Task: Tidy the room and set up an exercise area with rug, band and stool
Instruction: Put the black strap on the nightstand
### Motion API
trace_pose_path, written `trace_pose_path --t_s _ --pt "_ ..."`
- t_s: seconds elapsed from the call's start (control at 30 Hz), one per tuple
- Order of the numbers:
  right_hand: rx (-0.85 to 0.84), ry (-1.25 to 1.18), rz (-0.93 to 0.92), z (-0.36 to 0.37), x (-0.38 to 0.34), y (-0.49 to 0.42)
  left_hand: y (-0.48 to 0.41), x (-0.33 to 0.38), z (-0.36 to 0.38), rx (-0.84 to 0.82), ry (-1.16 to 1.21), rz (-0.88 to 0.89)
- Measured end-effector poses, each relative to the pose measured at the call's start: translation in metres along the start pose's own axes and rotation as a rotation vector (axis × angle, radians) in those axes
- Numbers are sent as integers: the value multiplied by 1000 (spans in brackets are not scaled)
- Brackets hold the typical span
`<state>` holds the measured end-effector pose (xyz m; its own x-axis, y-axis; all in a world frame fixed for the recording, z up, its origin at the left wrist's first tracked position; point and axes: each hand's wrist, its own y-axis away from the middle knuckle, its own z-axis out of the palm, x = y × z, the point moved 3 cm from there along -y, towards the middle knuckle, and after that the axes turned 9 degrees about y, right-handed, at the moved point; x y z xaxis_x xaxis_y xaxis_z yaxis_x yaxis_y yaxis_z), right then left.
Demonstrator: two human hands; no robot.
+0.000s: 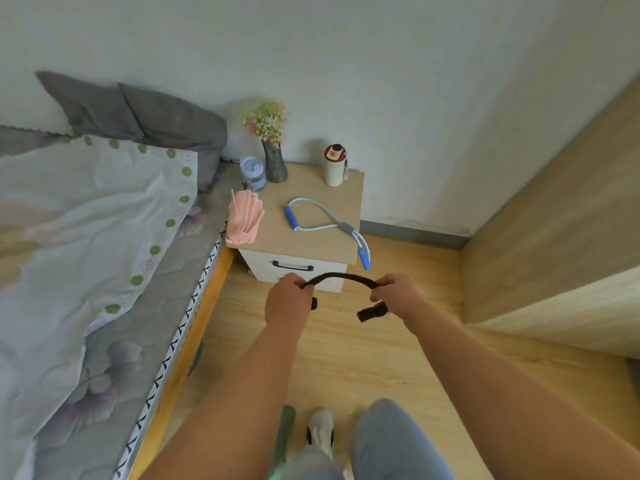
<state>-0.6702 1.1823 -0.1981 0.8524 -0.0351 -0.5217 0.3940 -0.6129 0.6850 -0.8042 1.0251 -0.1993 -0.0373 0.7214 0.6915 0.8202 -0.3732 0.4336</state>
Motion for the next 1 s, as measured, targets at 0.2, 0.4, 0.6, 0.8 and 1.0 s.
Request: trace_pose_path --t_s 0.2,0.4,0.6,0.8,1.0 --pt "-11 8 -9 -27 -62 -76 -88 47 8 7 -16 -7" --pt "-105 -60 10 -48 -136 -158 -174 83 6 38 -34 -90" --pt "-133 -21 -65 -40 -207 -248 -275 108 -1 92 55 -134" --pt "-120 -49 -4 10 -252 -330 -381 97 -4 108 105 -270" --pt "-59 -76 73 56 -276 -402 -461 75 9 30 78 -312"
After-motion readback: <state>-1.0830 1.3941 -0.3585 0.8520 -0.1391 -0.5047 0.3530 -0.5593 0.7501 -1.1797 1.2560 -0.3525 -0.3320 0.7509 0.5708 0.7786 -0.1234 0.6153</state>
